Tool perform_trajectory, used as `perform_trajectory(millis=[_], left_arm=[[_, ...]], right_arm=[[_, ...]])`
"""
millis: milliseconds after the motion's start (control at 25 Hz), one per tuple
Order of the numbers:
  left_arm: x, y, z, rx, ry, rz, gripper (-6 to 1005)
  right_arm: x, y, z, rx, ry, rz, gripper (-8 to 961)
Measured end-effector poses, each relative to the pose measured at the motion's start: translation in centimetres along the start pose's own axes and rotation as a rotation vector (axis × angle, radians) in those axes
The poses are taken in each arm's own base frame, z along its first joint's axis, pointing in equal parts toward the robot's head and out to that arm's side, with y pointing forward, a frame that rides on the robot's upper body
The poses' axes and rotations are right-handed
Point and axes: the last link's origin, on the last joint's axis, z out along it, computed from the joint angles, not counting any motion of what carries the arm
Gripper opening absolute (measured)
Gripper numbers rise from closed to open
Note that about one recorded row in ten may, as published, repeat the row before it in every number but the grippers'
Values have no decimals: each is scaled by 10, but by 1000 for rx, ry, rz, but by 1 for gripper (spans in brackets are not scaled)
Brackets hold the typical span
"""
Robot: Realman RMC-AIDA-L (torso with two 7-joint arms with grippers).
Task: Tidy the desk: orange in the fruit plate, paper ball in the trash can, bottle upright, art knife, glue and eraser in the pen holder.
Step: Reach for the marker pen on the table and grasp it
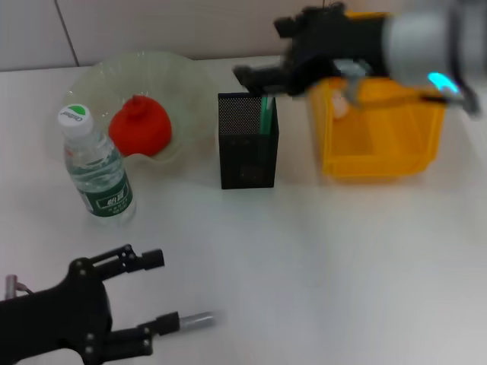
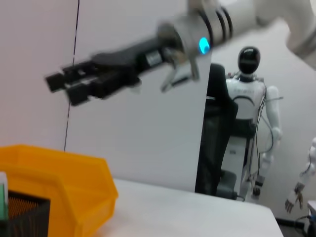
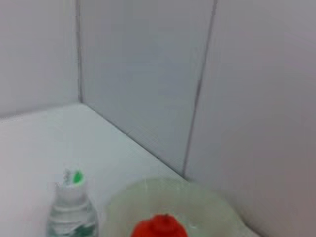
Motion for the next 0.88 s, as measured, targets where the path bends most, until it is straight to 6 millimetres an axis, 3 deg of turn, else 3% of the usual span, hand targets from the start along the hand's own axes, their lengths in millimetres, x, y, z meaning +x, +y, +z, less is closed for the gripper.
perform_trajectory(millis=[40,80,160,200,240,280,360,400,440,560,600,640,800,880], left_arm=[[0,0,0,0,0,0,791],[4,-1,-1,-3,13,7,791],[9,-2,0,-11,21,10,790],[19,-7,3,-22,17,12,790],[19,-7,3,-22,17,12,790],[23,-9,3,-23,11,16,790],[33,-12,5,-24,-11,32,790],[43,-15,6,-20,-53,51,790],[43,-15,6,-20,-53,51,789],[55,-21,13,-3,-160,77,789],[65,-25,19,9,-280,100,789],[65,-25,19,9,-280,100,789],[87,-25,35,-7,-460,140,788],[92,-24,39,-12,-499,152,788]], right_arm=[[0,0,0,0,0,0,784],[22,3,-16,-18,-72,26,797],[32,4,-23,-31,-107,51,821],[54,6,-34,-61,-161,79,834],[54,6,-34,-61,-161,79,834],[81,7,-42,-93,-220,122,834],[93,7,-47,-116,-260,144,833],[120,9,-58,-163,-325,158,833],[120,9,-58,-163,-325,158,833],[158,11,-74,-210,-409,147,833],[189,9,-83,-210,-446,159,833],[189,9,-83,-210,-446,159,833],[242,13,-97,-164,-467,179,834],[252,15,-98,-155,-449,205,834]])
